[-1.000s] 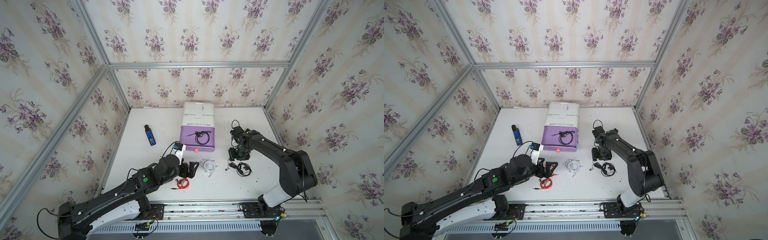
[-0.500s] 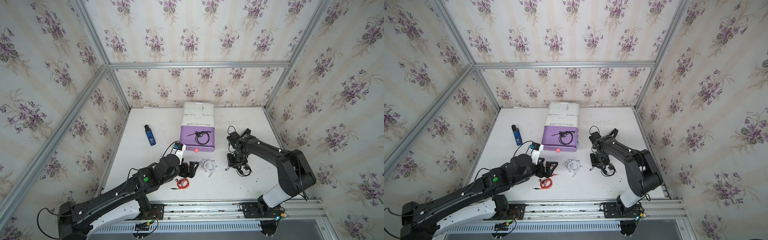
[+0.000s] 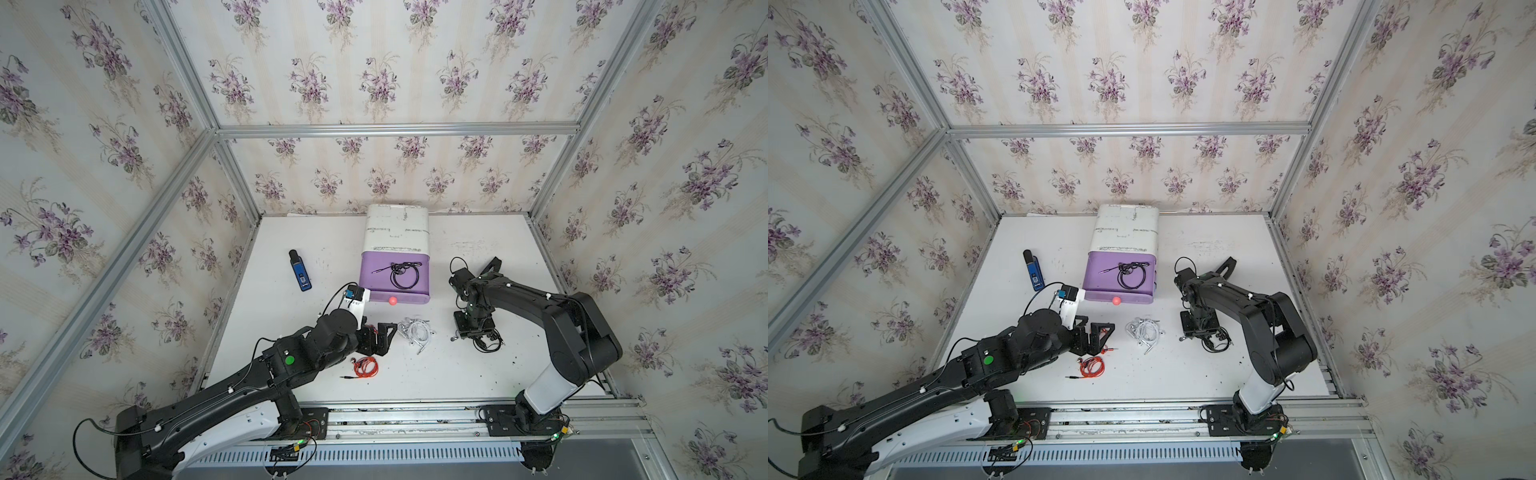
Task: Place the wired earphones into the drawer by color
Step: Pick up the wired earphones from the center of the board.
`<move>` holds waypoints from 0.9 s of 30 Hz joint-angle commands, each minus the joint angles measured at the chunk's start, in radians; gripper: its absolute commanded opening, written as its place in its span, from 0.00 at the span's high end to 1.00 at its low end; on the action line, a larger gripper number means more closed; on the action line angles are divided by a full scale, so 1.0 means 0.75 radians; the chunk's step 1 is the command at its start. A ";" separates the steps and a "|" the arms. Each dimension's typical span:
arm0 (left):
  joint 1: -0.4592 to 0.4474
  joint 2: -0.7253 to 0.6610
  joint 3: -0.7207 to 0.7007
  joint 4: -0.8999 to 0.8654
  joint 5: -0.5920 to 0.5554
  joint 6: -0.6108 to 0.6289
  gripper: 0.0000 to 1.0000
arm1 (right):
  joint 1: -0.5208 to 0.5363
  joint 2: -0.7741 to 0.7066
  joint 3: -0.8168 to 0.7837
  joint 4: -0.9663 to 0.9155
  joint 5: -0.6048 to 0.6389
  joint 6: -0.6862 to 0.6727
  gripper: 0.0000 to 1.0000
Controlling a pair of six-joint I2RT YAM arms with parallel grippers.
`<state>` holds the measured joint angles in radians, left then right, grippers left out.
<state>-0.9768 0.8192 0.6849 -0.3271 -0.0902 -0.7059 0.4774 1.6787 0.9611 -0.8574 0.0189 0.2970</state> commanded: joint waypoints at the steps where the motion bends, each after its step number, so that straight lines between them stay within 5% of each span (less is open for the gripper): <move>1: -0.001 -0.010 0.001 -0.006 -0.015 0.004 0.00 | 0.003 0.021 0.011 -0.002 0.030 0.029 0.57; 13: 0.002 -0.038 -0.011 -0.034 -0.035 0.001 0.00 | 0.038 0.029 0.031 0.020 0.026 0.032 0.82; 27: 0.004 -0.050 -0.006 -0.061 -0.045 0.010 0.00 | 0.038 -0.147 0.129 -0.092 -0.005 0.008 0.87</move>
<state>-0.9756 0.7841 0.6762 -0.3706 -0.1097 -0.7059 0.5049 1.5845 1.0401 -0.8932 0.0185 0.3115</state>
